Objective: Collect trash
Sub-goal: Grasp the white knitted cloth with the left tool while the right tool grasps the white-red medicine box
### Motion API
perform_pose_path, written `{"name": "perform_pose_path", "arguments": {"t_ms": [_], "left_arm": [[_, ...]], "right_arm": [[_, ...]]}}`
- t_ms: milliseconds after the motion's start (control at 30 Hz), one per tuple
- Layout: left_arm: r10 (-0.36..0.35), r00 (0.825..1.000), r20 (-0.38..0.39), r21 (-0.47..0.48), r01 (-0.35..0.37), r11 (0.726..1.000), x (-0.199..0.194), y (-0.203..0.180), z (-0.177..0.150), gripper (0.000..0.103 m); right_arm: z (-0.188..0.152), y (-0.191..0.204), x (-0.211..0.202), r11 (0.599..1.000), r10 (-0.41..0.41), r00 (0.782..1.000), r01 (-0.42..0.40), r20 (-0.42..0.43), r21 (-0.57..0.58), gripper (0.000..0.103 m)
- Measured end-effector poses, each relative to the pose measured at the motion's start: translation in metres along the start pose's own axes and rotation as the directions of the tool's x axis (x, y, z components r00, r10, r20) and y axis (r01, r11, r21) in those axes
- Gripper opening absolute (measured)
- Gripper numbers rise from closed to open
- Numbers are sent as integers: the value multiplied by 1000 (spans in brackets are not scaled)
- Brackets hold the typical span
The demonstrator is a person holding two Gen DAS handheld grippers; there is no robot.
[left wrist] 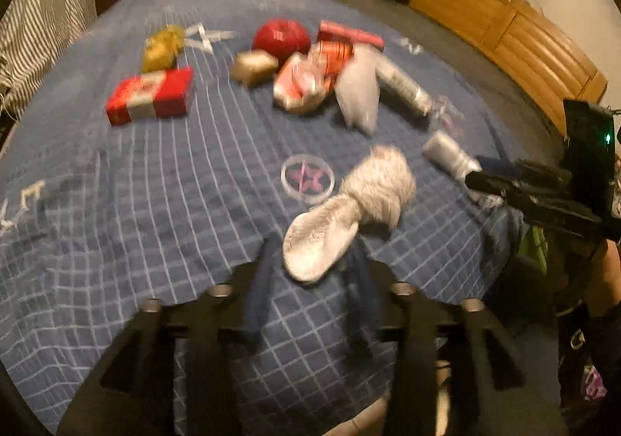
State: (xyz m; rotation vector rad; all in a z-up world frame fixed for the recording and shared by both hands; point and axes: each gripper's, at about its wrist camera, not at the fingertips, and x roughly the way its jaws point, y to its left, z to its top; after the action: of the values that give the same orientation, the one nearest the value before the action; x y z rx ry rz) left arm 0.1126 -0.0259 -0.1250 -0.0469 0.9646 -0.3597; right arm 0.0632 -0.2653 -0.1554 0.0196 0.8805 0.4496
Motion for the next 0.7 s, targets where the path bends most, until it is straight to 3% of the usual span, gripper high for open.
{"name": "perform_pose_path", "arguments": {"t_ms": [167, 267, 433, 700], "left_arm": [[-11, 999, 50, 82, 7, 997, 9, -22, 20, 61], [-21, 999, 28, 160, 16, 987, 27, -39, 35, 65], [41, 999, -19, 234, -35, 972, 60, -47, 51, 65], [77, 992, -98, 265, -48, 963, 90, -38, 60, 63]], "right_arm": [[20, -14, -15, 1000, 19, 999, -19, 35, 10, 58], [44, -29, 1, 1000, 27, 1000, -27, -2, -3, 67], [89, -57, 51, 998, 65, 994, -64, -93, 14, 76], [125, -69, 112, 999, 48, 978, -48, -205, 3, 78]]}}
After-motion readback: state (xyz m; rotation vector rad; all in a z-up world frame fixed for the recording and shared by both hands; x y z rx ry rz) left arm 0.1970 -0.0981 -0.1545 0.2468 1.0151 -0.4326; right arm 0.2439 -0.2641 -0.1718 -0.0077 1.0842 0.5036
